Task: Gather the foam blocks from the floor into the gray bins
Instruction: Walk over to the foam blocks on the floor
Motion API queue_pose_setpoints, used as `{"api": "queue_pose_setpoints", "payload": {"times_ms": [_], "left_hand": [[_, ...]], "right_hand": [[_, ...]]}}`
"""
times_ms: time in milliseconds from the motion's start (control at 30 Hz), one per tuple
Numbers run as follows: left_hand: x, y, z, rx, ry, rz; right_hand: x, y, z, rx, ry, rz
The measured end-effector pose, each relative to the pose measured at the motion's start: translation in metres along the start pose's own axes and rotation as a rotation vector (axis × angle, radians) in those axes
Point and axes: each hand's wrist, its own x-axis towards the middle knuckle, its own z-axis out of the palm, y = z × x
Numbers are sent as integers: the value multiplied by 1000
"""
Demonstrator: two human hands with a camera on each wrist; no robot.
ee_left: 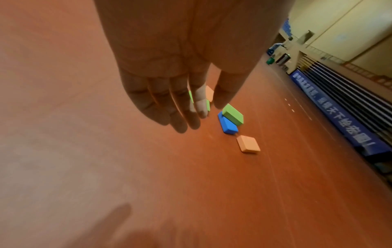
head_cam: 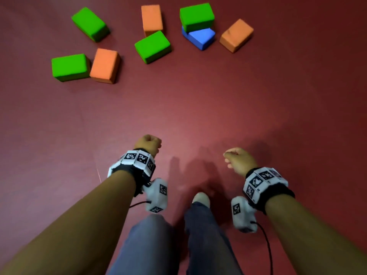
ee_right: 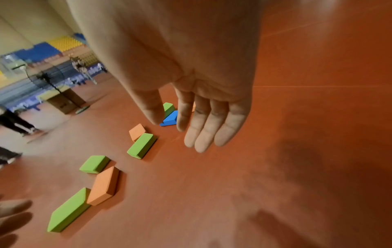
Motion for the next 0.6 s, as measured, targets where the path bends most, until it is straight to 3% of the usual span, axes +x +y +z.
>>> {"api": "queue_pose_setpoints", "payload": {"times_ms": [200,433,600], "left_hand": [[103,74,-82,62,69,0],[235,97,-176,-122,75,-173],[319,136,-230,-16,118,-205]], "right_hand": [[109,-137,15,-177,-34,-12],[230,-293,117,-249,-87,-12],[287,-383,163,-189,-54,59]]}}
